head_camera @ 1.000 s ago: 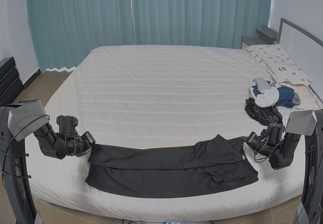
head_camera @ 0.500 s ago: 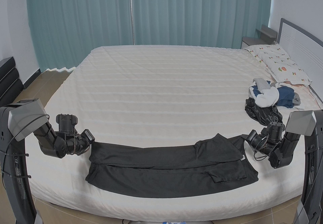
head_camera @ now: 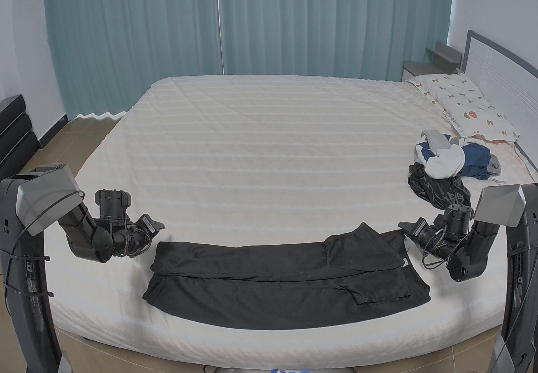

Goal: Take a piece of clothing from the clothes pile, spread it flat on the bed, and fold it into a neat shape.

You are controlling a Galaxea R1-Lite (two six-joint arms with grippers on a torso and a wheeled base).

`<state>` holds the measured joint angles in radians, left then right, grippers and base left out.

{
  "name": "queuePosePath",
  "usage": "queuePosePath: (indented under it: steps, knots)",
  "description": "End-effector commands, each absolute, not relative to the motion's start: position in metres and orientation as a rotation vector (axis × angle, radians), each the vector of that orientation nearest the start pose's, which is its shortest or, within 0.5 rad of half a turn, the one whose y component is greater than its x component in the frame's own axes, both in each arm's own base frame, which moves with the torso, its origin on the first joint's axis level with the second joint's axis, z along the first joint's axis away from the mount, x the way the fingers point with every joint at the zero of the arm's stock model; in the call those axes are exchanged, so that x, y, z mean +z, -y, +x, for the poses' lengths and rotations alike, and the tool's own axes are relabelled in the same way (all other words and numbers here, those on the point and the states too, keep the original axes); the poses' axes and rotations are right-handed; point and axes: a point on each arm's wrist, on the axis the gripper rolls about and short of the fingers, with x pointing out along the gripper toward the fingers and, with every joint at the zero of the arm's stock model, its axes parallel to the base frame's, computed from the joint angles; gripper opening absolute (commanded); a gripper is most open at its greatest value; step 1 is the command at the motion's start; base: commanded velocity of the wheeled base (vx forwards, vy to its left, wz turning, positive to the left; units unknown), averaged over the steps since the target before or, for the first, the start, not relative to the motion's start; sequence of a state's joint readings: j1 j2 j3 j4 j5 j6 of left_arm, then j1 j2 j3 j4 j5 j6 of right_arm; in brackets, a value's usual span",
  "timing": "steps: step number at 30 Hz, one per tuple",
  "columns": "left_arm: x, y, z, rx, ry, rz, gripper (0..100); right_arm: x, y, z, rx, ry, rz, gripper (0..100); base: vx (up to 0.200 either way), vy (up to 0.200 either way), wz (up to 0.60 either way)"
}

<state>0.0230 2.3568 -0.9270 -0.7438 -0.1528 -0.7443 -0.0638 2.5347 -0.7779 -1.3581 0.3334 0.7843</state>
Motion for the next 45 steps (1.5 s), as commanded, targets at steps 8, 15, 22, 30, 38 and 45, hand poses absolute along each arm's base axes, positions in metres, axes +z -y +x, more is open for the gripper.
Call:
queuePosePath:
  steps: [8, 15, 22, 30, 38, 45]
  knots:
    - [-0.002, -0.004, 0.361, 0.151, -0.742, -0.779, 100, -0.041, 0.017, 0.356, 0.087, -0.501, 0.859, 100, 0.0, 0.0, 0.0]
    - [0.011, 0.025, 0.327, 0.126, -0.871, -0.74, 100, -0.034, 0.012, 0.326, 0.094, -0.508, 0.855, 100, 0.0, 0.0, 0.0]
    - [0.024, 0.042, 0.32, 0.117, -0.908, -0.776, 100, -0.034, 0.01, 0.323, 0.097, -0.509, 0.854, 100, 0.0, 0.0, 0.0]
    - [0.028, 0.051, 0.321, 0.125, -0.902, -0.836, 100, -0.035, 0.01, 0.321, 0.095, -0.514, 0.856, 100, 0.0, 0.0, 0.0]
    - [0.002, 0.068, 0.317, 0.18, -0.957, -0.744, 100, -0.035, 0.007, 0.32, 0.104, -0.523, 0.856, 100, 0.0, 0.0, 0.0]
    - [-0.007, 0.069, 0.32, 0.207, -0.959, -0.713, 100, -0.03, 0.005, 0.32, 0.109, -0.514, 0.869, 100, 0.0, 0.0, 0.0]
